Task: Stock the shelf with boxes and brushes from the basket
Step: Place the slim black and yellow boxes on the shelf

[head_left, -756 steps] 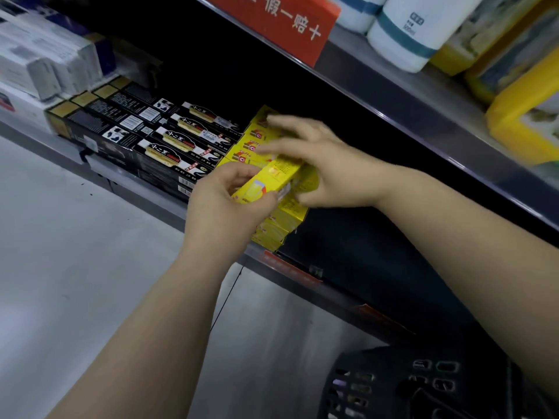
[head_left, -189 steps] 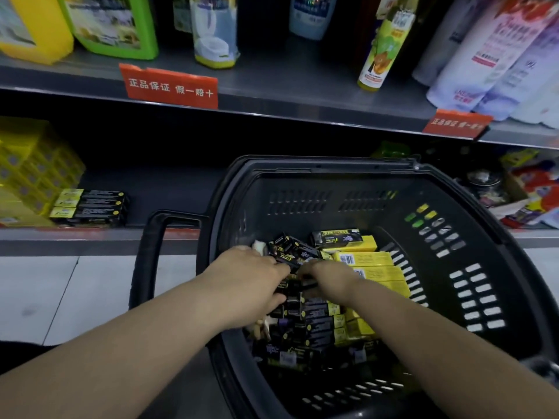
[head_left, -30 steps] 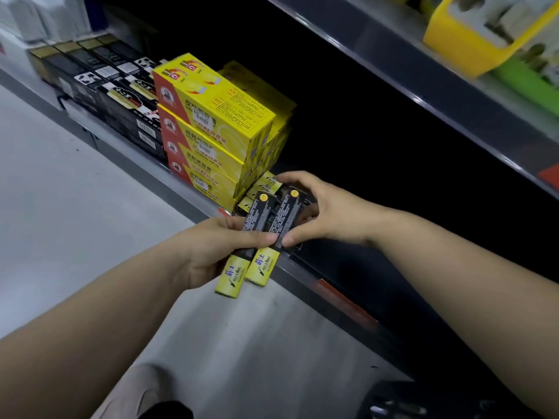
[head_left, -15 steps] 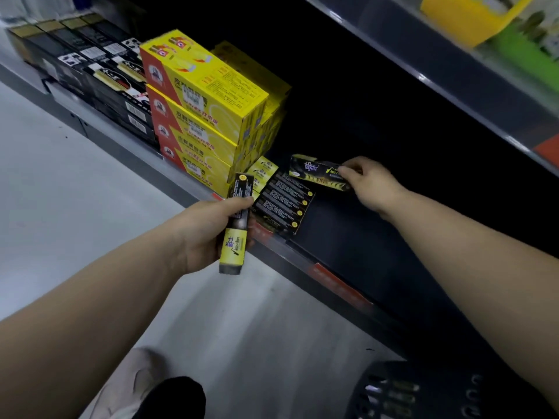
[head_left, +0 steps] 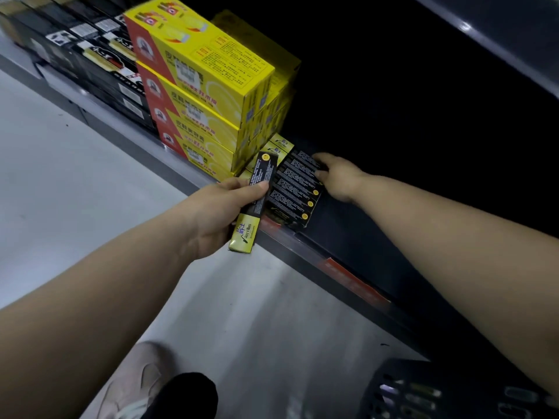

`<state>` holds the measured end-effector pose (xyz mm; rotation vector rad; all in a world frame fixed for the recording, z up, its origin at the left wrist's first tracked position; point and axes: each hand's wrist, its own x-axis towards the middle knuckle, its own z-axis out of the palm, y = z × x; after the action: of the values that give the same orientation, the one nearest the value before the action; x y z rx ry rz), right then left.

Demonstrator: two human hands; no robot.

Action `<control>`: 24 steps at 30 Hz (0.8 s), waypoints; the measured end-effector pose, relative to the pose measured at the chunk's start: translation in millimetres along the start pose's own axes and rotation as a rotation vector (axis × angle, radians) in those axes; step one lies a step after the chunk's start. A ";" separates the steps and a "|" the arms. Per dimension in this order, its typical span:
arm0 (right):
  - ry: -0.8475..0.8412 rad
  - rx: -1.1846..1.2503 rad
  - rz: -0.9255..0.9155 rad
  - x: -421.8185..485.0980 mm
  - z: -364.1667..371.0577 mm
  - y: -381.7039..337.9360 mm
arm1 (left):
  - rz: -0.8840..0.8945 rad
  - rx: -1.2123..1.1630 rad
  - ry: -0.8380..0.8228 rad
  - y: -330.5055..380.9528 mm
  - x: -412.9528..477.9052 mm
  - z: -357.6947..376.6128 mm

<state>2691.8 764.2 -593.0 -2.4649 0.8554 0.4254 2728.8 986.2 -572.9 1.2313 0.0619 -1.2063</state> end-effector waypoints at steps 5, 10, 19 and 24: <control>-0.031 -0.129 -0.271 -36.5 -24.4 -15.4 | 0.090 0.318 0.037 -0.8 1.3 1.9; -0.035 -0.139 -0.659 -86.2 -33.3 -42.3 | 0.196 0.590 -0.028 3.4 -9.0 3.7; 0.090 -0.149 -0.378 -70.1 -49.6 0.0 | 0.406 0.994 0.047 0.8 -7.3 -6.4; 0.261 -0.165 -0.082 -20.2 -44.5 19.9 | 0.495 1.390 -0.033 -13.4 3.1 5.0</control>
<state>2669.4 736.4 -554.1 -2.7399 0.8463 0.1514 2717.8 982.5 -581.9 2.2001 -1.2157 -0.7368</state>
